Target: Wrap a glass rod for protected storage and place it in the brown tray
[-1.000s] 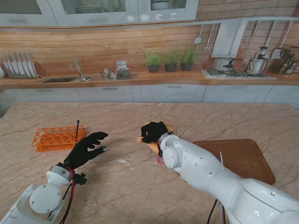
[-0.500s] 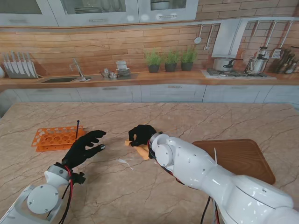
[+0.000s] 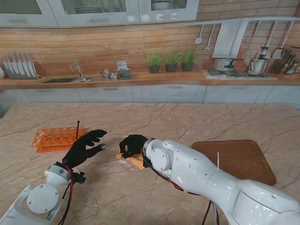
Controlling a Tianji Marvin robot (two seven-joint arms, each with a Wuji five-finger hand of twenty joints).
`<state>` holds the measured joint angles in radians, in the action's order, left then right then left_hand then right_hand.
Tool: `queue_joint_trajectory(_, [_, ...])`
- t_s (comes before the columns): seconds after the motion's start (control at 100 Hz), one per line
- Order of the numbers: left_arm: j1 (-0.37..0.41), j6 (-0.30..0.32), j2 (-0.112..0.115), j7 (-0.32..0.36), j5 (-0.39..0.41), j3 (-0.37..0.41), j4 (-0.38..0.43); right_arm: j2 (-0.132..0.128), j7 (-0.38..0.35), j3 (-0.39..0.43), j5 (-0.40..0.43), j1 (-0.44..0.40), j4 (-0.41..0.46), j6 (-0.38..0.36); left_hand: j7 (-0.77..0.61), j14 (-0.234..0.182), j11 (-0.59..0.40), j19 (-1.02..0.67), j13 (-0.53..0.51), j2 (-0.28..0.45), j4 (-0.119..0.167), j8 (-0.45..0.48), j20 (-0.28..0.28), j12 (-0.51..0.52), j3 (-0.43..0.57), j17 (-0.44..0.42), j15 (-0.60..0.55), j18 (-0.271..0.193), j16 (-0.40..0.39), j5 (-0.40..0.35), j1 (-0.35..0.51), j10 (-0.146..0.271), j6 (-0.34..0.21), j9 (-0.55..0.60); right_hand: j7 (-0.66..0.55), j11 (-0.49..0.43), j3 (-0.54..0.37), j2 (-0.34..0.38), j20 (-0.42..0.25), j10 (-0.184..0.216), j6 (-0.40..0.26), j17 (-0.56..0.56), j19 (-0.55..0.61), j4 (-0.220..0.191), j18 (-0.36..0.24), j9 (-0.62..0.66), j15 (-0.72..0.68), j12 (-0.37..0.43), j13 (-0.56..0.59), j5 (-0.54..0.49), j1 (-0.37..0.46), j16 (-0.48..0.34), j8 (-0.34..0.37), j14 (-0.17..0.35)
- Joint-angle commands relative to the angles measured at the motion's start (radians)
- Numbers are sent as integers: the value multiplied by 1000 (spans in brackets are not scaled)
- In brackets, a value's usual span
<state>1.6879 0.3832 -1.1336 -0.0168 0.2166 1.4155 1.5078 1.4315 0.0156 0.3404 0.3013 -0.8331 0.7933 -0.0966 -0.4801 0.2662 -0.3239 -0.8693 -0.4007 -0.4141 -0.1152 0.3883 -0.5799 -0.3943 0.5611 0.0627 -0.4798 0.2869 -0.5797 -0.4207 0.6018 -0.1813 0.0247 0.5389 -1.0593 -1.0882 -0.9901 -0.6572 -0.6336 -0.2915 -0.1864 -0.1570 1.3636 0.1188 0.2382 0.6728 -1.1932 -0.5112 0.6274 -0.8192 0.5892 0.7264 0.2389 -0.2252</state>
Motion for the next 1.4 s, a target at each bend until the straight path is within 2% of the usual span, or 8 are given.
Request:
queue_joint_trajectory(0.0, [5, -7, -3, 6, -3, -5, 5, -5, -17, -9, -5, -21, 18, 4, -13, 5, -6, -8, -13, 35, 27, 7, 7, -10, -20, -8, -10, 5, -12, -7, 3, -4, -3, 8, 5, -2, -15, 13, 22, -13, -24, -7, -25, 41, -18, 2, 0, 5, -29, -27, 16, -8, -3, -6])
queue_joint_trajectory(0.42, [30, -7, 1, 16, 0, 0, 32, -55, -105, -42, 6, -50, 125, 62, -13, 4, -6, -7, -15, 36, 28, 7, 7, -10, -26, -9, -11, 7, -13, -8, 5, -2, -4, 9, 10, 20, -23, 2, 19, -8, -31, -5, -30, 45, -23, -3, 20, 12, -37, -25, 5, -13, -2, -5])
queue_joint_trajectory(0.58, [46, -6, 1, 12, 6, 7, 47, -77, -155, -70, 26, -40, 159, 80, -13, 6, -5, -6, -15, 35, 28, 7, 8, -10, -26, -9, -9, 11, -12, -9, 6, -3, -3, 10, 98, 59, 0, -82, 15, 12, -2, 15, -79, 65, -41, -61, 80, 14, -77, 82, -73, -23, 37, 24])
queue_joint_trajectory(0.65, [51, -2, 2, 12, 8, 10, 53, -90, -188, -86, 34, -30, 180, 93, -12, 4, -5, -5, -15, 36, 28, 7, 8, -10, -26, -9, -9, 10, -12, -10, 5, -3, -2, 10, 291, 101, 47, -47, 10, 23, 52, 36, -119, -26, -44, -116, 145, 30, -118, 128, -155, -48, 221, 41])
queue_joint_trajectory(0.72, [55, 0, 2, 11, 11, 13, 56, -100, -207, -93, 39, -25, 196, 104, -12, 4, -6, -5, -16, 35, 28, 7, 8, -10, -26, -9, -9, 9, -12, -9, 5, -3, -3, 11, 319, 125, 140, -34, 15, 30, 73, 51, -143, -30, -46, -163, 182, 37, -149, 228, -185, -60, 239, 48])
queue_joint_trajectory(0.87, [60, 4, 2, 10, 13, 16, 60, -112, -216, -98, 53, -22, 212, 105, -11, 3, -5, -5, -17, 36, 28, 7, 8, -10, -26, -9, -9, 9, -12, -9, 4, 0, -4, 11, 327, 171, 337, 12, 9, 42, 82, 67, -173, -73, -47, -219, 248, 54, -184, 299, -217, -81, 240, 59])
queue_joint_trajectory(1.03, [62, 3, 2, 10, 14, 16, 62, -128, -215, -88, 62, -28, 241, 106, -12, 4, -5, -5, -17, 36, 28, 7, 8, -10, -26, -9, -9, 9, -13, -10, 4, -3, -3, 11, 336, 244, 292, -4, 14, 54, 85, 89, -224, -87, -33, -273, 366, 97, -210, 361, -282, -135, 238, 66])
queue_joint_trajectory(1.39, [63, 8, 5, 20, 12, 15, 65, -184, -146, 6, 122, -97, 354, 122, -12, 5, -5, -5, -17, 35, 28, 8, 8, -10, -26, -9, -9, 9, -13, -10, 5, -3, -3, 13, 320, 257, 289, -8, 70, 53, 91, 102, -356, -82, -18, -277, 409, 114, -212, 375, -274, -154, 234, 69])
